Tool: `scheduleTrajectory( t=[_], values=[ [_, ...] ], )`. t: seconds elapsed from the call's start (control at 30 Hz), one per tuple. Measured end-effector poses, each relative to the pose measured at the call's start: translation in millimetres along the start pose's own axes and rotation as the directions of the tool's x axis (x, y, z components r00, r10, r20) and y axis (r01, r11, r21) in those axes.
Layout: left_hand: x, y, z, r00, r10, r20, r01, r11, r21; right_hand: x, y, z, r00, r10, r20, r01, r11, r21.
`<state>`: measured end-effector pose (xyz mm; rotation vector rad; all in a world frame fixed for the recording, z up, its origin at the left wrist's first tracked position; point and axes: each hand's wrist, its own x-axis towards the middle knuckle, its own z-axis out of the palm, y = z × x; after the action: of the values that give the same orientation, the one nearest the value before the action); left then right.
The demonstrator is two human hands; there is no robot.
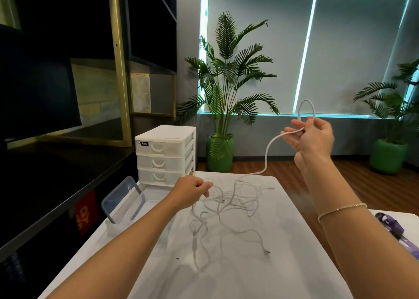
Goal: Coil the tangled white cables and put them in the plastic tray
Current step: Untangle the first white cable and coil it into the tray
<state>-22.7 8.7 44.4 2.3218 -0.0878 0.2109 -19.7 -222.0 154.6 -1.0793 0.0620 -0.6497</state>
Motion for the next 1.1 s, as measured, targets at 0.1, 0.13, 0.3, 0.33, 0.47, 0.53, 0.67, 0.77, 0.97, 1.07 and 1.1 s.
scheduleTrajectory(
  t=[0.1,0.13,0.3,0.33,0.47,0.53,0.67,0.77,0.97,1.07,1.1],
  values=[
    [6,-14,8,0.992,-0.095,-0.084,0.104,0.988,0.116,-1,-11,2,1.0,-0.014,-0.01,0.014,0.999,0.029],
    [7,-18,10,0.982,-0.123,-0.142,0.145,0.977,0.154,-1,-16,1,1.0,-0.02,-0.014,0.021,0.999,0.047],
    [5,-31,14,0.914,-0.259,-0.313,0.338,0.912,0.232,0,-36,0,0.998,-0.067,-0.006,0.068,0.995,0.071],
    [5,-33,14,0.913,-0.271,-0.304,0.356,0.894,0.273,0,-37,1,0.997,-0.073,-0.006,0.073,0.996,0.06],
    [7,-30,14,0.932,-0.252,-0.261,0.317,0.914,0.252,-3,-37,1,0.994,-0.104,-0.017,0.104,0.995,-0.003],
    [10,-24,13,0.94,-0.238,-0.245,0.221,0.971,-0.095,-2,-34,1,0.994,-0.106,-0.002,0.105,0.993,-0.058],
    [6,3,8,0.954,-0.256,-0.154,0.089,0.737,-0.67,-3,-18,-1,0.99,0.027,0.141,0.007,0.971,-0.239],
    [3,22,5,0.967,-0.235,-0.1,0.067,0.612,-0.788,-9,4,-3,0.943,0.188,0.274,-0.066,0.914,-0.4],
    [3,30,3,0.97,-0.242,-0.03,0.076,0.416,-0.906,-35,65,-8,0.811,0.47,0.348,-0.128,0.723,-0.679],
    [3,30,1,0.965,-0.264,-0.008,0.081,0.324,-0.943,-50,83,-13,0.736,0.558,0.382,-0.065,0.62,-0.782],
    [4,29,1,0.962,-0.274,-0.003,0.08,0.293,-0.953,-53,87,-15,0.719,0.574,0.392,-0.045,0.601,-0.798]
  ],
)
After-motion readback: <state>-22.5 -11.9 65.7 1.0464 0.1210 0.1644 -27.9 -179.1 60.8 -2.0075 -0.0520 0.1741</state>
